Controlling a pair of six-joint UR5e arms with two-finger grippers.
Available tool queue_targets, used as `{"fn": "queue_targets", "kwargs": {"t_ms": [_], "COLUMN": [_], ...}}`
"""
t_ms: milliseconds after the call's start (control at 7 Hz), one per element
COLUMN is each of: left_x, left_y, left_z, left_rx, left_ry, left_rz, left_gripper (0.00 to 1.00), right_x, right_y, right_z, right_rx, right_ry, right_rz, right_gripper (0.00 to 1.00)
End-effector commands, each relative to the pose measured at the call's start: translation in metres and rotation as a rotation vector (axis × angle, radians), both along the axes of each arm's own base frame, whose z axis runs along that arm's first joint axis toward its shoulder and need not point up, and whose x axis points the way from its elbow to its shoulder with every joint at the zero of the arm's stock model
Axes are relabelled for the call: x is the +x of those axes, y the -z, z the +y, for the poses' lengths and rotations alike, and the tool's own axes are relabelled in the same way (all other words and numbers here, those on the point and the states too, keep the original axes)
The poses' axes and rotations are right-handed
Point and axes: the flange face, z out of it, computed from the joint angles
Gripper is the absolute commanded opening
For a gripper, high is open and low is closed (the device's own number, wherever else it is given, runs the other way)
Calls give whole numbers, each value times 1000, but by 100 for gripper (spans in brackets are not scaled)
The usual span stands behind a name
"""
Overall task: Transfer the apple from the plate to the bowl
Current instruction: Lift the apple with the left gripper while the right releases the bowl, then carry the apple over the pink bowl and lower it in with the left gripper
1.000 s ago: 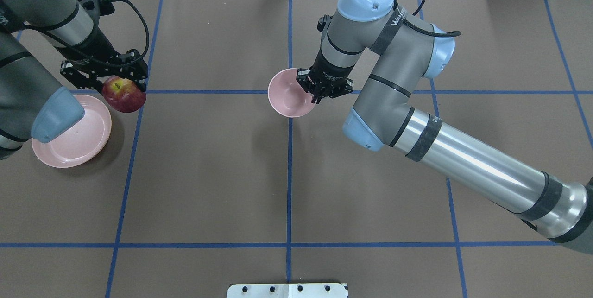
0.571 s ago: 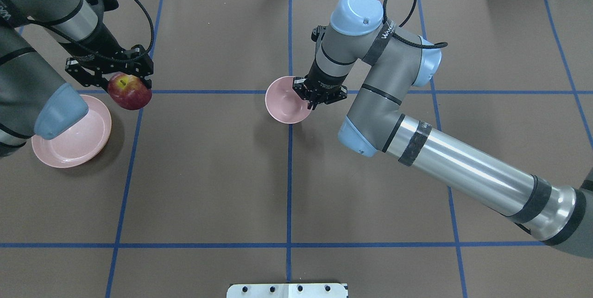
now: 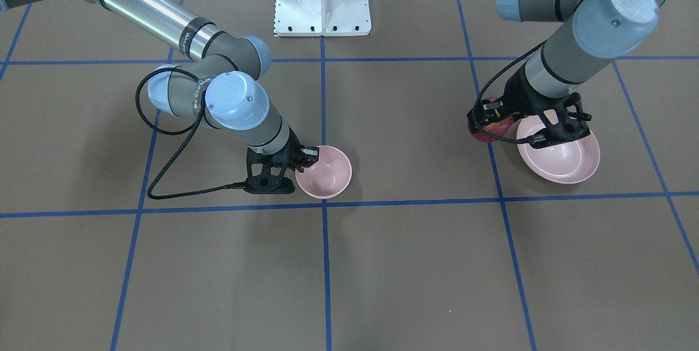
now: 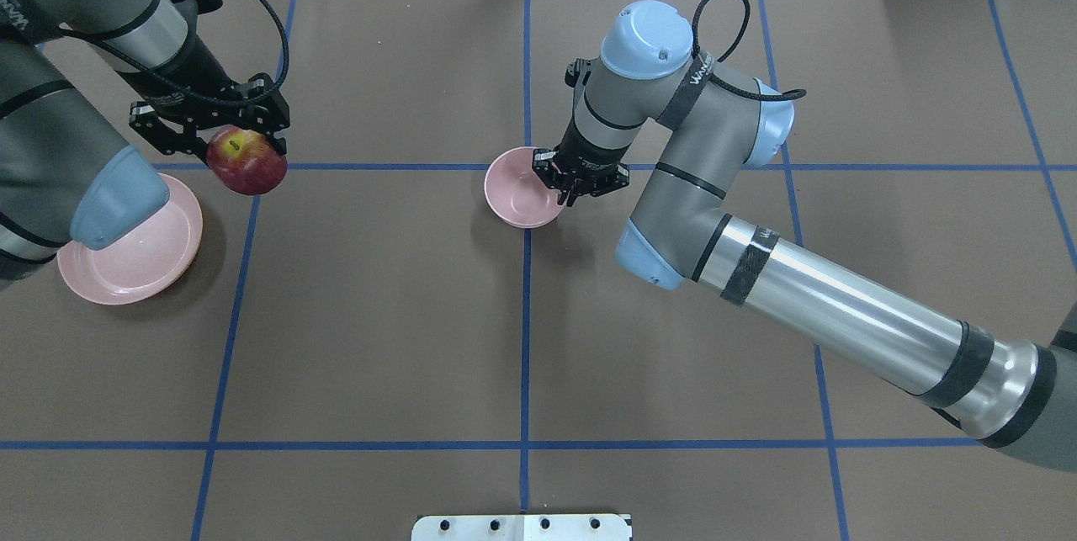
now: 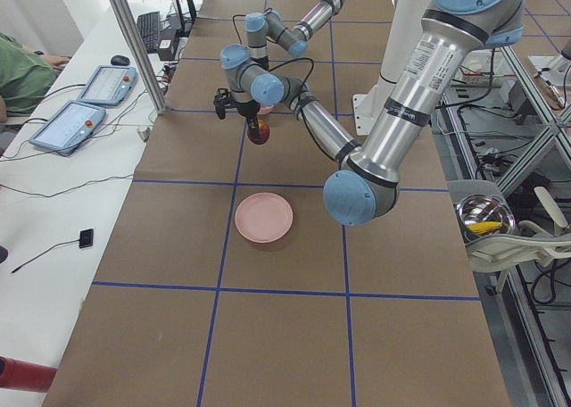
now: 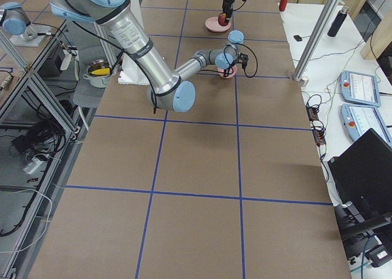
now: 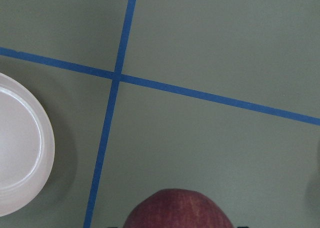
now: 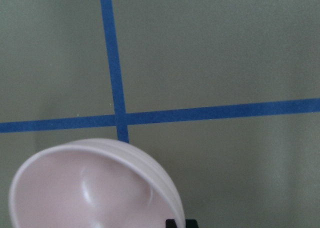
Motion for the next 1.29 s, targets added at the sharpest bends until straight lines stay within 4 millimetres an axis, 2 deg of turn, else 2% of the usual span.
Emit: {"fn": "queue_targets", "kwargs": {"t_ms": [0, 143, 286, 429, 571, 714, 857, 1000, 1143], "left_x": [13, 35, 68, 110, 140, 171, 187, 217, 249], "left_y": [18, 40, 70, 90, 108, 127, 149, 158, 147], "left_z": [0, 0, 2, 8, -11, -20, -34, -37, -27], "left_rx": [5, -41, -67, -71, -83, -70, -65, -55, -9], "left_ry": [-4, 32, 35, 24, 65, 64, 65, 70, 78], "left_rz": [14, 30, 49, 83, 142, 183, 186, 158, 146], "left_gripper": [0, 0, 0, 0, 0, 0, 0, 0, 0], "right_x": [5, 27, 55, 84, 112, 133, 160, 180, 205], "right_y": [3, 14, 22, 23, 11, -4, -20, -28, -43], "right_z": [-2, -15, -32, -49, -66, -76, -86, -89, -90], "right_rx": [-12, -24, -53, -77, -105, -98, -89, -74, -57], "right_ry": [-7, -12, -7, -6, -19, -29, -28, 2, 22], "right_rz": [-11, -42, -76, -101, -102, -91, -50, 17, 53], "right_gripper": [100, 100, 100, 100, 100, 100, 100, 100, 100]}}
